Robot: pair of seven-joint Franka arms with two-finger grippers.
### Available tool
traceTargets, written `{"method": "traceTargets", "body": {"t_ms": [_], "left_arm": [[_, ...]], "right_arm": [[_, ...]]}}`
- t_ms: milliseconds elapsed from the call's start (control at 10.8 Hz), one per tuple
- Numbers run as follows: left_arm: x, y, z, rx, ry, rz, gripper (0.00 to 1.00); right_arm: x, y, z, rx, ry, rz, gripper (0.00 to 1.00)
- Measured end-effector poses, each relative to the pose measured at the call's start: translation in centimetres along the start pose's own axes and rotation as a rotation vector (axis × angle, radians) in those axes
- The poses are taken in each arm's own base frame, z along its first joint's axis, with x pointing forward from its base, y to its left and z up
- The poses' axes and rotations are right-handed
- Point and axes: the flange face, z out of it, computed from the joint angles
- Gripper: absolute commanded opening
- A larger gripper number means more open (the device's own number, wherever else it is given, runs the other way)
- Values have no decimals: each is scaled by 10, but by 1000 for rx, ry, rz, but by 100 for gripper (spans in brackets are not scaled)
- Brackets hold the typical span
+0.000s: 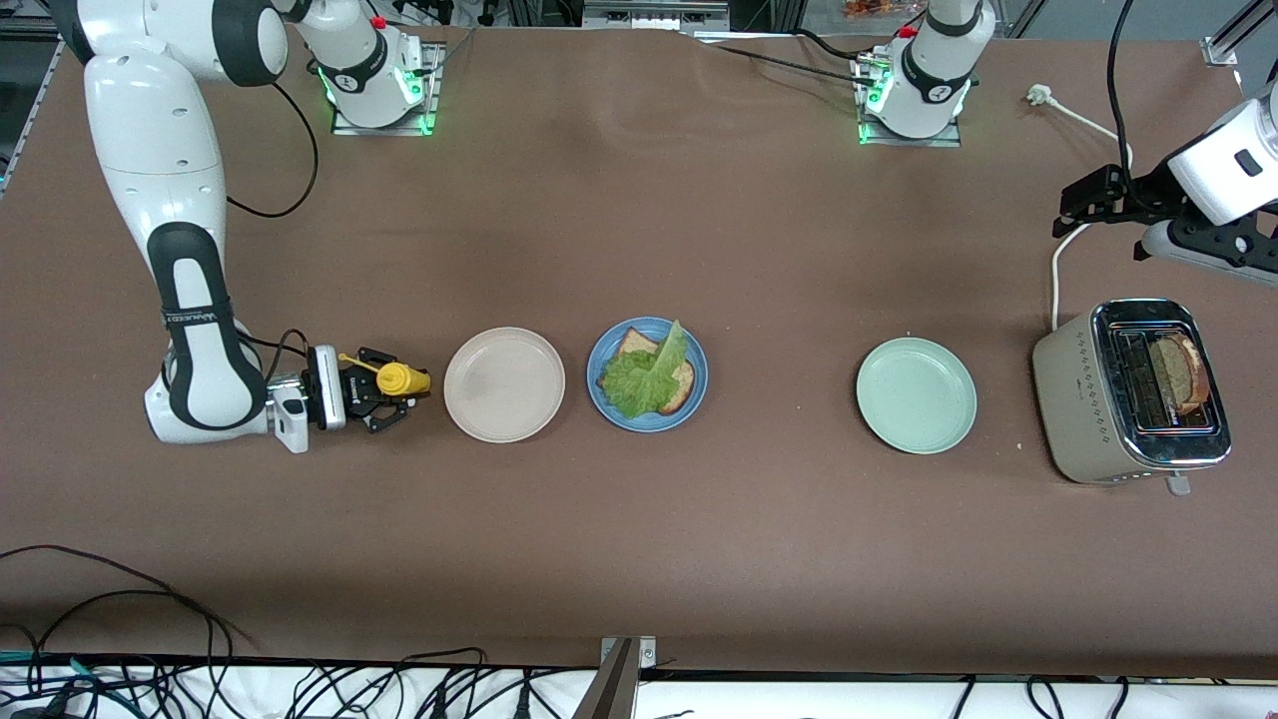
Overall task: Make sandwich in blue plate with both arms
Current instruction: 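Open the right gripper and retract it toward its base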
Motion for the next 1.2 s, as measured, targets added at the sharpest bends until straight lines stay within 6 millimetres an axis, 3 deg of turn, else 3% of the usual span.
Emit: {"method": "traceTargets", "body": {"t_ms": [185, 462, 647, 740, 1017, 1202], "left_arm": [[0, 0, 0, 1, -1, 0, 100], [0, -1, 1, 6, -5, 0, 100], [0, -1, 1, 6, -6, -1, 100], [0, -1, 1, 6, -6, -1, 100], [0, -2, 2, 6, -7, -2, 100], [0, -2, 2, 6, -8, -2, 100]], "right_arm": [[-6, -2, -20, 2, -48, -1, 100], [-30, -19, -83, 18, -189, 25, 100], [-22, -30, -121, 36, -270, 31, 100], [-5, -35, -148, 48, -360, 69, 100], [109, -68, -239, -60, -573, 306, 100], [163, -86, -255, -144, -630, 474, 100]]}}
